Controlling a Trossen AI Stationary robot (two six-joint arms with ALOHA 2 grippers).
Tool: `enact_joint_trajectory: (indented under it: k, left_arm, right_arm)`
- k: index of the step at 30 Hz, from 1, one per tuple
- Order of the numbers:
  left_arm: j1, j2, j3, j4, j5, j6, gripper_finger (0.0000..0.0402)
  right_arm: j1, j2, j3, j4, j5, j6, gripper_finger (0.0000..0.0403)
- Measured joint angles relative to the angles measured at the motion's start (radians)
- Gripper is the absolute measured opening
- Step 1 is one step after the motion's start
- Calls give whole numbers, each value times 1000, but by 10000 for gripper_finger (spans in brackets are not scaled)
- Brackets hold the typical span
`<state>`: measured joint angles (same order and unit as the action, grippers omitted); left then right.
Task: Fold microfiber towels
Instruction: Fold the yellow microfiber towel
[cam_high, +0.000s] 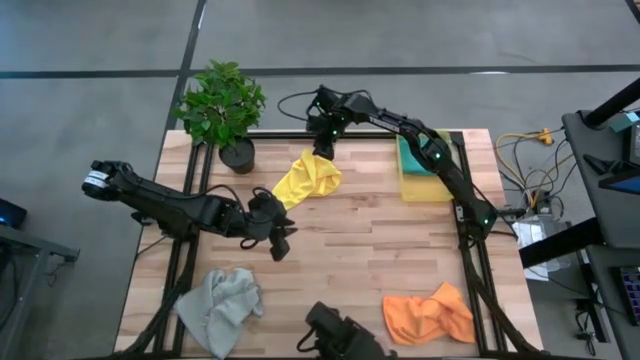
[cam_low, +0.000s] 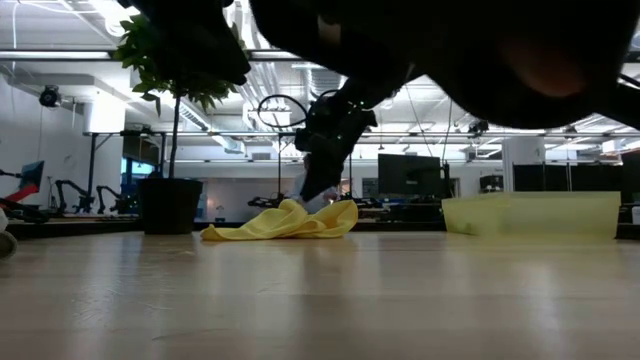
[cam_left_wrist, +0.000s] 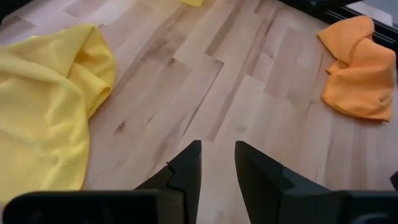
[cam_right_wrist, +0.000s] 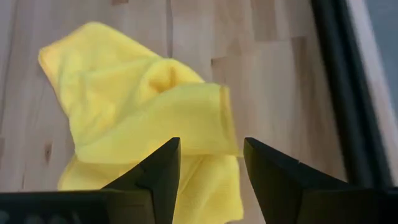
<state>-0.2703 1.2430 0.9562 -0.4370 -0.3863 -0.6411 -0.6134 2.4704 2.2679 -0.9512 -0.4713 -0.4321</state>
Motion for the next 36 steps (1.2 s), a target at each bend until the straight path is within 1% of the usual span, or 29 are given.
enact_joint_trajectory:
  k: [8,14,22,25,29,32,34,36]
  left_arm:
    - [0,0,0,0,16,0,83]
    - [0,0,0,0,31,-4,83]
    - [0,0,0,0,54,-7,83]
    - [0,0,7,1,56,-7,83]
    - [0,0,8,2,56,-7,83]
    - [0,0,8,3,65,-7,83]
    - [0,0,8,4,68,-8,83]
    - [0,0,8,13,68,-8,83]
  right_arm:
    - [7,3,-16,31,0,-13,163]
    - [12,3,-21,76,3,12,155]
    - [30,3,-29,76,40,27,156]
    - [36,3,-32,76,68,34,155]
    - [39,3,-35,64,72,57,153]
    - [46,3,-43,42,72,46,132]
    - [53,3,-47,31,79,39,103]
    - [56,3,-49,34,81,40,65]
